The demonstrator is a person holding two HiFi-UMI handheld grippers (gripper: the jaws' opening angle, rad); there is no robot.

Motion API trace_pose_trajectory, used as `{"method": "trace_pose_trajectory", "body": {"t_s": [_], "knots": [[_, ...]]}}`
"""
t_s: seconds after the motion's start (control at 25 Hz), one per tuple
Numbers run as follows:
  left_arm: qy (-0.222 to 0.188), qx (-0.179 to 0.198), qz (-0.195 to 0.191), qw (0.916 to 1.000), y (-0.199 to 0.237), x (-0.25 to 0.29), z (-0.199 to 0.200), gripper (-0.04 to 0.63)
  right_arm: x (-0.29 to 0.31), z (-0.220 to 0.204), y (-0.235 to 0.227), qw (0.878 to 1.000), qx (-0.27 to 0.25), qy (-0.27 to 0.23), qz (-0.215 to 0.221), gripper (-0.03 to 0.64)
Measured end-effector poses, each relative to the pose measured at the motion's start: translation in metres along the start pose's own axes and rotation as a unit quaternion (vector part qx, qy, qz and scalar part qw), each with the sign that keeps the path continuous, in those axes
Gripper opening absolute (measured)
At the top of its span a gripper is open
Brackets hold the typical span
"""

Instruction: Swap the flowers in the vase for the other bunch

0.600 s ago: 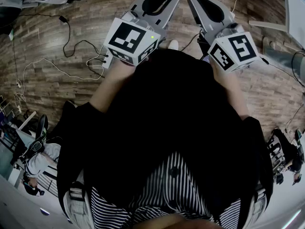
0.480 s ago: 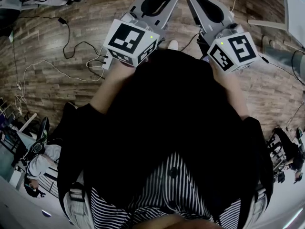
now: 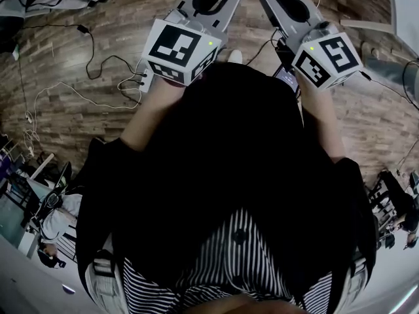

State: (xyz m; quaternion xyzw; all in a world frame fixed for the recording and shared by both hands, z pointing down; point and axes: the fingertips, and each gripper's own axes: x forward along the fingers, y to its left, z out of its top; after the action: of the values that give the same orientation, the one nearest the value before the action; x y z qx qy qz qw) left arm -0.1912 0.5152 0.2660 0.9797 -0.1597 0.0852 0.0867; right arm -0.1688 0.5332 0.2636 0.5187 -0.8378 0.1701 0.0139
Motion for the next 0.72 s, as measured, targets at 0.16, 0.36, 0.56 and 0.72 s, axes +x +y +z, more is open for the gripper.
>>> {"method": "trace_pose_trajectory", "body": {"t_s": [0.16,0.36,0.56,0.72], "knots": [[0.017,0.044,-0.014,0.9988,-0.019,0.016,0.000,0.006,-0.015,0.005,-0.005,0.999,-0.008,-0.001,0.034,0.003],[0.009,0.032,-0.024,0.9992,-0.032,0.036,0.007,0.006,-0.030,-0.005,-0.024,0.999,0.004,-0.002,0.050,0.002],[0.014,0.029,-0.040,0.9987,-0.040,0.051,0.007,0.006,-0.051,0.005,-0.044,0.998,0.024,-0.022,0.045,0.002],[0.014,-0.003,-0.054,0.9984,-0.033,0.063,0.004,0.006,-0.064,0.009,-0.062,0.998,0.039,-0.038,0.019,0.002]]}}
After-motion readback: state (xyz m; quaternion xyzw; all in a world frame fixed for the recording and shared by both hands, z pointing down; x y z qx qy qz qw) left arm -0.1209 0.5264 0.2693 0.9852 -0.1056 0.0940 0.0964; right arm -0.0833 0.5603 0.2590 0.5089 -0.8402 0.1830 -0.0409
